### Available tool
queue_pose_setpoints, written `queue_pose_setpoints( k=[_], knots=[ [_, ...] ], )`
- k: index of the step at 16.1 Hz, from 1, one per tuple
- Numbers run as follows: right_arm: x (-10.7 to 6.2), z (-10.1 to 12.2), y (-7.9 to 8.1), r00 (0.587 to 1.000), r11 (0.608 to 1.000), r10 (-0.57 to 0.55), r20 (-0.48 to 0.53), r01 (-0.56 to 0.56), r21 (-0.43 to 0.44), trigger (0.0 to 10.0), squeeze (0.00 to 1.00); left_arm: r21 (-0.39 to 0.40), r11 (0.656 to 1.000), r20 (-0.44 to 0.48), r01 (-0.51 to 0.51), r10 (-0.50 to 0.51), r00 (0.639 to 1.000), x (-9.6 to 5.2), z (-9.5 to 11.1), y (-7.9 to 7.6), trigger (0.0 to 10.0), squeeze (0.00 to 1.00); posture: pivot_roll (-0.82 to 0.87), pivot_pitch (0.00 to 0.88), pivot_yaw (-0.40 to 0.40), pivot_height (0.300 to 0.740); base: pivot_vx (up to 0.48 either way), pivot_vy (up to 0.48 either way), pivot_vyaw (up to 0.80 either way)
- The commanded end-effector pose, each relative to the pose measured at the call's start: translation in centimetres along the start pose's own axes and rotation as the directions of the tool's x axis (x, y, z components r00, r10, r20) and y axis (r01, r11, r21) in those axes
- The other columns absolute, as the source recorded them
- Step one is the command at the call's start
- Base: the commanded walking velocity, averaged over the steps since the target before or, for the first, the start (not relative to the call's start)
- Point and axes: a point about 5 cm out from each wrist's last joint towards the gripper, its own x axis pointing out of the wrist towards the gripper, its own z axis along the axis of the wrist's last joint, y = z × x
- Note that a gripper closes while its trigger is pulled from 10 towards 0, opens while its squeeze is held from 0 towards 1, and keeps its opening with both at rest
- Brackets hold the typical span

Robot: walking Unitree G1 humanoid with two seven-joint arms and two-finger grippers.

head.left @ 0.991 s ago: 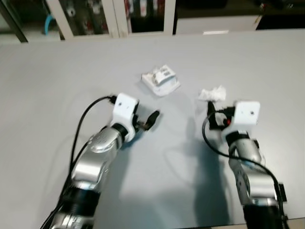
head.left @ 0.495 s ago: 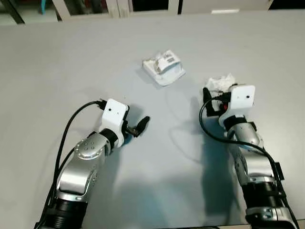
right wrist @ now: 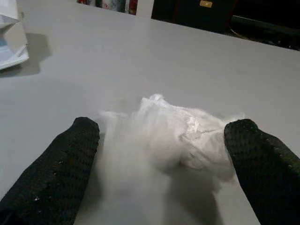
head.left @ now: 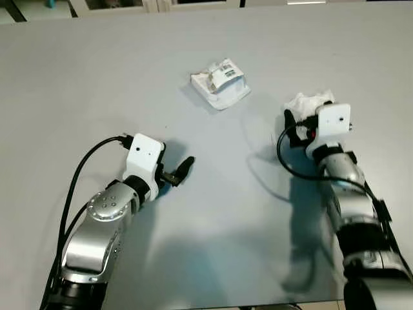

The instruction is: Picking trash to rubbish bin

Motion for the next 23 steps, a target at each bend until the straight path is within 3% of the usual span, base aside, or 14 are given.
queue_pose_setpoints(
  k=[1,2,3,4,7,12,13,23],
  knots=[
    [-0.3,-1.3,-0.3,0.999,1.000,0.006,-0.042,-0.005,0.022,10.0,0.00,-0.021,1.000,-0.084,-0.018,0.016,0.996,-0.7,-1.8,0.3,10.0,0.00,0.43,0.356,0.027,0.740,0.000,0.000,0.00],
    [0.0,-2.1,0.1,0.996,0.997,0.044,-0.082,-0.039,0.069,8.0,0.00,-0.015,0.999,-0.091,-0.031,0.030,0.995,-1.0,-1.8,0.7,10.0,0.00,0.45,0.362,0.023,0.740,0.000,0.000,0.00],
    [0.1,-2.4,0.3,0.994,0.995,0.062,-0.094,-0.054,0.087,0.0,0.00,-0.014,0.999,-0.094,-0.033,0.031,0.995,-1.1,-1.8,0.8,10.0,0.00,0.46,0.364,0.022,0.740,0.000,0.000,0.00],
    [0.2,-2.9,1.0,0.989,0.989,0.099,-0.113,-0.085,0.125,0.0,0.00,-0.012,0.999,-0.102,-0.032,0.031,0.994,-1.3,-1.9,0.8,10.0,0.00,0.46,0.366,0.020,0.740,0.000,0.000,0.00],
    [0.3,-3.3,2.0,0.984,0.985,0.129,-0.124,-0.112,0.131,0.0,0.00,-0.023,1.000,-0.104,0.000,-0.002,0.995,-1.6,-1.8,0.4,10.0,0.00,0.47,0.368,0.021,0.740,0.000,0.000,0.00],
    [0.0,-3.9,2.4,0.985,0.979,0.130,-0.112,-0.109,0.174,0.0,0.00,-0.057,0.979,-0.119,0.194,-0.199,0.973,-2.4,-1.4,-0.4,10.0,0.00,0.47,0.369,0.029,0.740,0.000,0.000,0.00],
    [-0.1,-4.1,2.3,0.986,0.977,0.124,-0.114,-0.101,0.187,0.0,0.00,-0.084,0.963,-0.129,0.258,-0.267,0.955,-2.7,-1.3,-0.9,10.0,0.00,0.47,0.367,0.033,0.740,0.000,0.000,0.00],
    [-0.3,-4.1,2.0,0.992,0.976,0.089,-0.089,-0.069,0.208,0.0,0.00,-0.095,0.940,-0.129,0.327,-0.337,0.933,-2.9,-1.0,-1.2,10.0,0.00,0.46,0.354,0.042,0.740,0.000,0.000,0.00]
  ],
)
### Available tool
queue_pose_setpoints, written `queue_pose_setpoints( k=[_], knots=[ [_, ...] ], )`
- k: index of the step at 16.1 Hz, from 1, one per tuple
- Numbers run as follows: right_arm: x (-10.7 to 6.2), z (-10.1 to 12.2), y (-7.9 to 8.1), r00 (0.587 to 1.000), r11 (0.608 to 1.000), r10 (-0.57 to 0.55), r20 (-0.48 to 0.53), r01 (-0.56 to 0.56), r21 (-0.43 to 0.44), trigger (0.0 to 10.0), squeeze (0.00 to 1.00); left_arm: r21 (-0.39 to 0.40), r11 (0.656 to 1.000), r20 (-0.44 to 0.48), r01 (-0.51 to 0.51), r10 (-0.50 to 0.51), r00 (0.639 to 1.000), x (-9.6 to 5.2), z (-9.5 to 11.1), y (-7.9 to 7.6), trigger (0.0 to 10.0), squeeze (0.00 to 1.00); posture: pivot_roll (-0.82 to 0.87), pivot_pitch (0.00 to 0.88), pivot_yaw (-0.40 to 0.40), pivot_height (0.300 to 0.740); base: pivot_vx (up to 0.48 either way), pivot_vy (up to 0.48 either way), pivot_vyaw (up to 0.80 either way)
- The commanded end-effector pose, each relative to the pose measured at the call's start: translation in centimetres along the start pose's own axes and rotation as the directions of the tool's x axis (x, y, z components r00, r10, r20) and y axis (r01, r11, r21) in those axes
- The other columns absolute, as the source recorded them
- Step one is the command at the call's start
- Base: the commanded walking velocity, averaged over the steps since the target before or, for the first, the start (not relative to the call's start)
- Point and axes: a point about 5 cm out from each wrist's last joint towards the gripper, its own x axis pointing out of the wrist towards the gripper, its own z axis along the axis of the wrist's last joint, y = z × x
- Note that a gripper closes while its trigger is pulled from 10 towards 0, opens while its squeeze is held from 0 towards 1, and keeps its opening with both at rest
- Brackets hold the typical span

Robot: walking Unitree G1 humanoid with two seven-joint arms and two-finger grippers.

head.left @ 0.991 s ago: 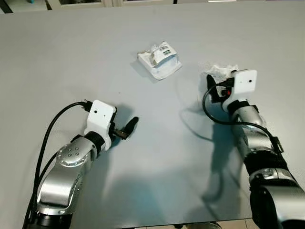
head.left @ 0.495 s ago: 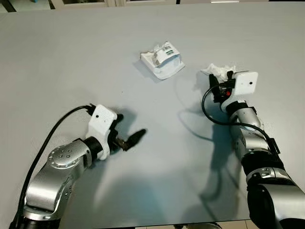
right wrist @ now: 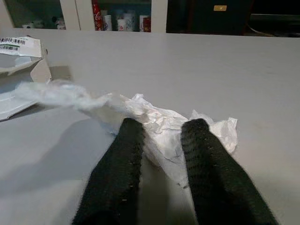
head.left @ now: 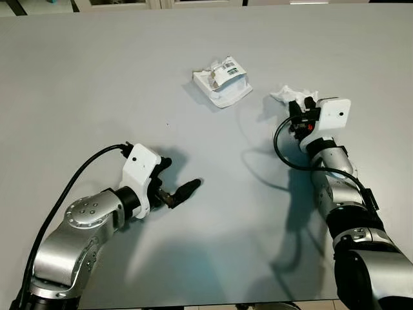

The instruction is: Picking trash to rubbish bin

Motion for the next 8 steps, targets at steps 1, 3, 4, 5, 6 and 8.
queue_pose_setpoints(
  k=[1,3,4,5,6,8],
  knots=[
    [-1.7,-3.3,0.7,0.991,0.999,0.012,-0.136,-0.006,0.043,0.0,0.00,-0.037,0.998,-0.057,0.045,-0.047,0.997,0.1,-1.1,-0.5,10.0,0.00,0.46,0.354,0.042,0.740,0.000,0.000,0.00],
    [-1.5,-2.5,0.7,0.996,1.000,0.003,-0.085,-0.001,0.031,0.0,0.00,-0.034,0.998,-0.054,0.047,-0.049,0.997,0.2,-1.1,-0.4,10.0,0.00,0.46,0.344,0.045,0.740,0.000,0.000,0.00],
    [-1.4,-2.0,0.7,0.999,1.000,-0.004,-0.054,0.005,0.024,0.0,0.00,-0.033,0.998,-0.051,0.047,-0.049,0.998,0.3,-1.1,-0.4,10.0,0.00,0.46,0.341,0.044,0.740,0.000,0.000,0.00],
    [-1.3,-1.3,0.7,1.000,1.000,-0.012,-0.020,0.012,0.020,0.0,0.00,-0.033,0.998,-0.048,0.047,-0.049,0.998,0.4,-1.1,-0.4,10.0,0.00,0.45,0.338,0.044,0.740,0.000,0.000,0.00],
    [-1.3,-0.8,0.6,1.000,1.000,-0.018,0.010,0.018,0.017,0.0,0.00,-0.032,0.998,-0.045,0.048,-0.049,0.998,0.5,-1.1,-0.4,10.0,0.00,0.45,0.331,0.043,0.740,0.000,0.000,0.00],
    [-1.7,1.4,0.5,0.993,0.999,-0.038,0.116,0.039,-0.007,0.0,0.00,-0.016,0.999,-0.030,0.037,-0.037,0.999,1.0,-1.0,-0.3,10.0,0.00,0.44,0.316,0.042,0.740,0.000,0.000,0.00]
  ],
)
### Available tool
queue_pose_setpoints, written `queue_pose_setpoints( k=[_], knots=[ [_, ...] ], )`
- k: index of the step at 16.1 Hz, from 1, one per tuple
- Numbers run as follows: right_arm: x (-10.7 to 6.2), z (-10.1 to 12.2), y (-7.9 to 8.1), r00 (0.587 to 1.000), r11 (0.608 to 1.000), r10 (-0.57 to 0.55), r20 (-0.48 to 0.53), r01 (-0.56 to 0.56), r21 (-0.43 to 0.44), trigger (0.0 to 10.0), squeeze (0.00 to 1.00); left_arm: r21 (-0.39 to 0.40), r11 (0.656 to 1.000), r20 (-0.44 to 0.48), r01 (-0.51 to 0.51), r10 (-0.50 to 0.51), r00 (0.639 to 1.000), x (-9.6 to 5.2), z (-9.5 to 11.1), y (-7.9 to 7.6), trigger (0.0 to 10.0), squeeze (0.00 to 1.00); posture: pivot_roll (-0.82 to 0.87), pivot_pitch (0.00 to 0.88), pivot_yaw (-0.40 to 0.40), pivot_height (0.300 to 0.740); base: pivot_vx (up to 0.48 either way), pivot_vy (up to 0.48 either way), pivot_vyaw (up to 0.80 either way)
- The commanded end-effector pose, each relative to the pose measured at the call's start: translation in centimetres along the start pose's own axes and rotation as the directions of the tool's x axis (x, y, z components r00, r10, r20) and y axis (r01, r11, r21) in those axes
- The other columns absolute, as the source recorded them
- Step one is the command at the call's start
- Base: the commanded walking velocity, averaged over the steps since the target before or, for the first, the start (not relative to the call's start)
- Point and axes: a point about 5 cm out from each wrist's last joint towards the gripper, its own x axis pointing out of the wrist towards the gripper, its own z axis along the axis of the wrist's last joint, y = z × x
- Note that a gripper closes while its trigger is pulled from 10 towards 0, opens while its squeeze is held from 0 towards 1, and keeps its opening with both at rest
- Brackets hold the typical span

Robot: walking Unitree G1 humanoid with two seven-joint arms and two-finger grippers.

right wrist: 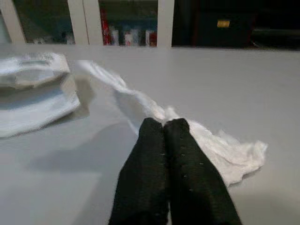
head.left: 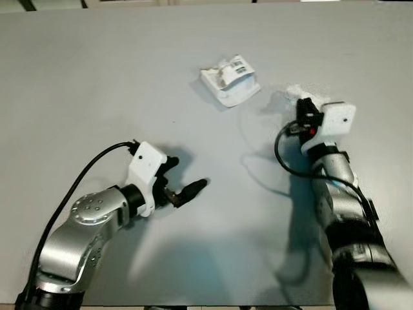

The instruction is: Picking trash to rubbish bin

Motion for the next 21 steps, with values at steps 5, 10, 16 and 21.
queue_pose_setpoints(
  k=[5,10,16,21],
  knots=[
    [-0.3,4.4,0.0,0.988,0.997,-0.019,0.154,0.031,-0.071,0.0,0.00,-0.002,0.999,-0.032,-0.037,0.036,0.999,1.0,-1.3,0.3,10.0,0.00,0.42,0.294,0.043,0.740,0.000,0.000,0.00],
    [-0.8,7.5,0.3,0.973,0.991,-0.023,0.232,0.053,-0.125,0.0,0.00,0.007,0.998,0.004,-0.065,0.065,0.998,2.1,-1.0,0.6,10.0,0.00,0.39,0.262,0.037,0.740,0.000,0.000,0.00],
    [-0.9,6.4,0.0,0.996,0.988,-0.019,0.089,0.032,-0.148,10.0,1.00,0.012,0.999,0.014,-0.042,0.042,0.999,2.7,-1.0,0.8,10.0,0.00,0.38,0.254,0.049,0.740,0.000,0.000,0.00],
    [0.1,5.1,-0.4,0.999,0.991,0.030,-0.024,-0.032,-0.126,10.0,1.00,0.008,0.996,0.050,0.091,-0.091,0.995,3.1,0.4,-0.3,10.0,0.00,0.38,0.247,0.046,0.740,0.000,0.000,0.00]
  ],
)
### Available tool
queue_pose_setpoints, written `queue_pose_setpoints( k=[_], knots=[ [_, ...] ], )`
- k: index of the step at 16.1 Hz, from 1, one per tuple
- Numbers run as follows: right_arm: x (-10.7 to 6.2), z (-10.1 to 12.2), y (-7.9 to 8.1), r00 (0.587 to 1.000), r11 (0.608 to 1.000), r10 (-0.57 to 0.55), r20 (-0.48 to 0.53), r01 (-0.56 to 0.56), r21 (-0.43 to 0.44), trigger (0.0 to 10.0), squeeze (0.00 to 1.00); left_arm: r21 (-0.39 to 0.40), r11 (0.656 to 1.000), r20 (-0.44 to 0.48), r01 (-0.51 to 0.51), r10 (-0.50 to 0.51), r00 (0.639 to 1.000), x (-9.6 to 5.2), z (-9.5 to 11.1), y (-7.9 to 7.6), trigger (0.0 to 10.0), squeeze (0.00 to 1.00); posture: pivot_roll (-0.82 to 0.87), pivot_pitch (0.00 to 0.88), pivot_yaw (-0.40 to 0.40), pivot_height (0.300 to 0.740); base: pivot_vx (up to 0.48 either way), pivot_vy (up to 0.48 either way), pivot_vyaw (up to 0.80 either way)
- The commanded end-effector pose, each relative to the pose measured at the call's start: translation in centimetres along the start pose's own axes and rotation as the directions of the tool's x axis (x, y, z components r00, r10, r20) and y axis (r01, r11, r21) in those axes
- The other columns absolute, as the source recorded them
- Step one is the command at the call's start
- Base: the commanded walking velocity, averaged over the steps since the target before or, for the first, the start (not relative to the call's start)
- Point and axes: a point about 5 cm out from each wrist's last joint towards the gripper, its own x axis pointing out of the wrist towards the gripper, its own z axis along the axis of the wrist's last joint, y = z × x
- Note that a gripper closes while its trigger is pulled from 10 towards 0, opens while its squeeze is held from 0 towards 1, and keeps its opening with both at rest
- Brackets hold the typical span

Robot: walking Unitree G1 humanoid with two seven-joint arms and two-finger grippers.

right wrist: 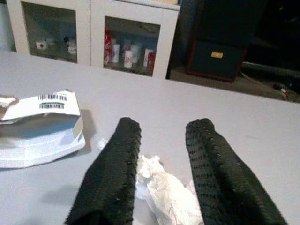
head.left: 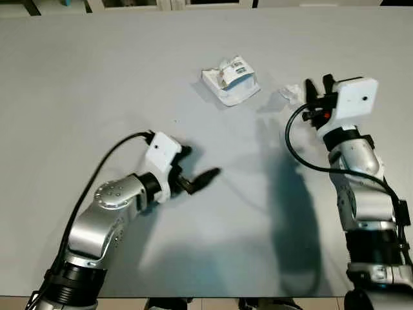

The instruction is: Picking trash to rubbish bin

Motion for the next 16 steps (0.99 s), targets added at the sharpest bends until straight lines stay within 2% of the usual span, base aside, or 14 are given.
queue_pose_setpoints(
  k=[1,7,13,15,16],
  knots=[
    [0.1,-0.7,-0.6,0.999,1.000,0.025,-0.026,-0.025,0.008,10.0,1.00,0.006,0.998,-0.010,0.070,-0.070,0.998,-0.3,0.1,-0.8,10.0,0.00,0.39,0.255,0.046,0.740,0.000,0.000,0.00],
    [0.7,-2.2,-2.0,0.993,0.995,0.086,-0.087,-0.090,-0.044,10.0,1.00,-0.001,0.992,-0.025,0.128,-0.128,0.992,-1.1,0.3,-1.2,10.0,0.00,0.40,0.268,0.035,0.740,0.000,0.000,0.00],
    [1.1,-3.4,-2.1,0.987,0.990,0.125,-0.102,-0.131,-0.057,10.0,1.00,-0.023,0.989,-0.043,0.146,-0.147,0.988,-1.4,-0.3,-1.8,10.0,0.00,0.40,0.280,0.036,0.740,0.000,0.000,0.00],
    [1.2,-4.1,-2.0,0.979,0.985,0.156,-0.130,-0.164,-0.049,10.0,1.00,-0.020,0.988,-0.029,0.155,-0.155,0.987,-1.6,0.0,-1.9,10.0,0.00,0.40,0.287,0.039,0.740,0.000,0.000,0.00],
    [1.4,-4.4,-2.2,0.977,0.985,0.157,-0.143,-0.165,-0.049,10.0,1.00,-0.003,0.992,0.011,0.127,-0.127,0.992,-1.3,0.7,-1.7,10.0,0.00,0.40,0.292,0.039,0.740,0.000,0.000,0.00]
  ],
)
